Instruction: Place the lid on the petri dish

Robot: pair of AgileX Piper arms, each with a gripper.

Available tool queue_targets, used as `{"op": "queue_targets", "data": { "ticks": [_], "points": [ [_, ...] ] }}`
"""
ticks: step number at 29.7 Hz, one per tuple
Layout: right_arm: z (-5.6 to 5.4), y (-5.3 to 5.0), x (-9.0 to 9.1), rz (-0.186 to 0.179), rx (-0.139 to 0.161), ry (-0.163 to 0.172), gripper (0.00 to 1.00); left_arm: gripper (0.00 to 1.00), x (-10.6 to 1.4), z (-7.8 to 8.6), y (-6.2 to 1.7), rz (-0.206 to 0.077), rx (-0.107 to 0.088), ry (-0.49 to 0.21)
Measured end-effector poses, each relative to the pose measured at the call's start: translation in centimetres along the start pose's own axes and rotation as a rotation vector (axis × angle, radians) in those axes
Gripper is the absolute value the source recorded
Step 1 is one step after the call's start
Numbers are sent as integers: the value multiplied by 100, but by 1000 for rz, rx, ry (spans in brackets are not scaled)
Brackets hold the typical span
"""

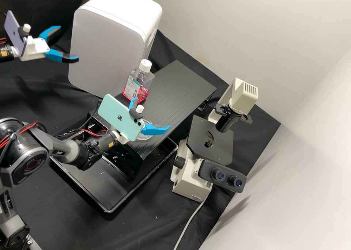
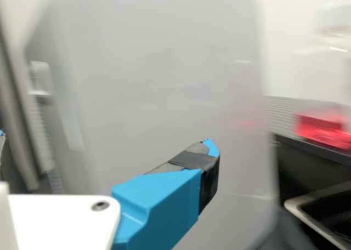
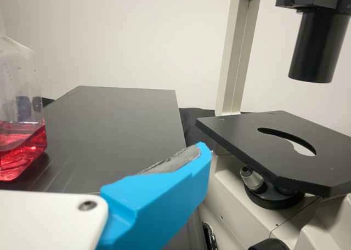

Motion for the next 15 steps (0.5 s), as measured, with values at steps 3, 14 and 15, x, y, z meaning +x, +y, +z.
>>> {"op": "queue_targets", "data": {
  "ticks": [3,14,15],
  "points": [
    [0,0,0,0,0,0,100,100,22,74,-125,-33,5,-63],
    [0,0,0,0,0,0,100,100,-107,279,-313,-93,27,-219],
    [0,0,0,0,0,0,100,100,-123,307,-327,-101,32,-238]
  ]
}}
